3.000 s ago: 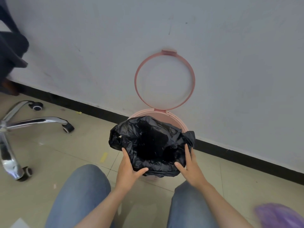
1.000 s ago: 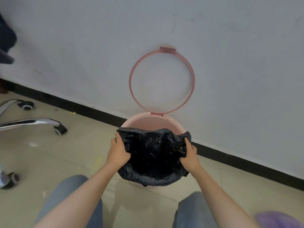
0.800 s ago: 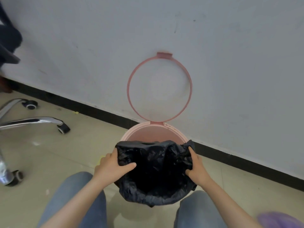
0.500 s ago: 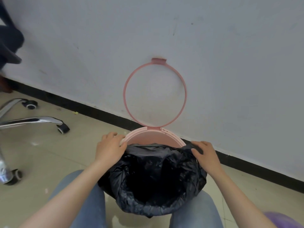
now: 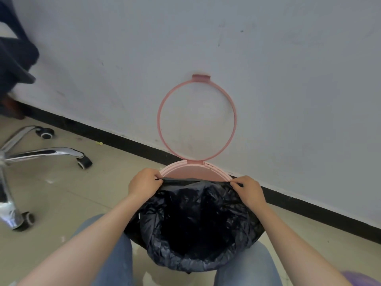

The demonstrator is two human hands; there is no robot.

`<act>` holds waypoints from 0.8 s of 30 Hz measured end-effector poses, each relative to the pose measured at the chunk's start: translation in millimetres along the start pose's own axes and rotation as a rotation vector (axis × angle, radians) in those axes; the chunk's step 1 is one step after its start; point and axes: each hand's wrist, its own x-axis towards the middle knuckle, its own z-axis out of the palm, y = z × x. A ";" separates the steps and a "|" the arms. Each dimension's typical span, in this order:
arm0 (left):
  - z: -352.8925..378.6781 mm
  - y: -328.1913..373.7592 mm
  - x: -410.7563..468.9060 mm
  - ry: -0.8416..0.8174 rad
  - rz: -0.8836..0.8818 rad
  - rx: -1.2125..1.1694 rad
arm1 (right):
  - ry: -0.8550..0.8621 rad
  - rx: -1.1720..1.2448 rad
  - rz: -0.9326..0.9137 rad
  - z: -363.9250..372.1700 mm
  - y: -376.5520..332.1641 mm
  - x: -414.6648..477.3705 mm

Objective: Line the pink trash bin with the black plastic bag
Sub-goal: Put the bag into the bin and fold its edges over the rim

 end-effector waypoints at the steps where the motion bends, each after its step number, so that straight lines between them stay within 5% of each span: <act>1: -0.1 1.5 2.8 0.012 -0.022 -0.091 | 0.016 0.027 0.023 1.3 -0.2 3.4; 7: -3.6 2.3 20.3 0.070 -0.102 -0.336 | 0.059 0.091 0.119 10.6 -9.3 25.2; 20: 11.3 -9.8 67.5 0.040 -0.056 -0.128 | 0.006 -0.102 0.173 22.1 -12.8 59.3; 24: 0.0 0.3 61.7 0.113 0.006 -0.097 | 0.221 -0.185 0.112 23.8 -22.6 46.3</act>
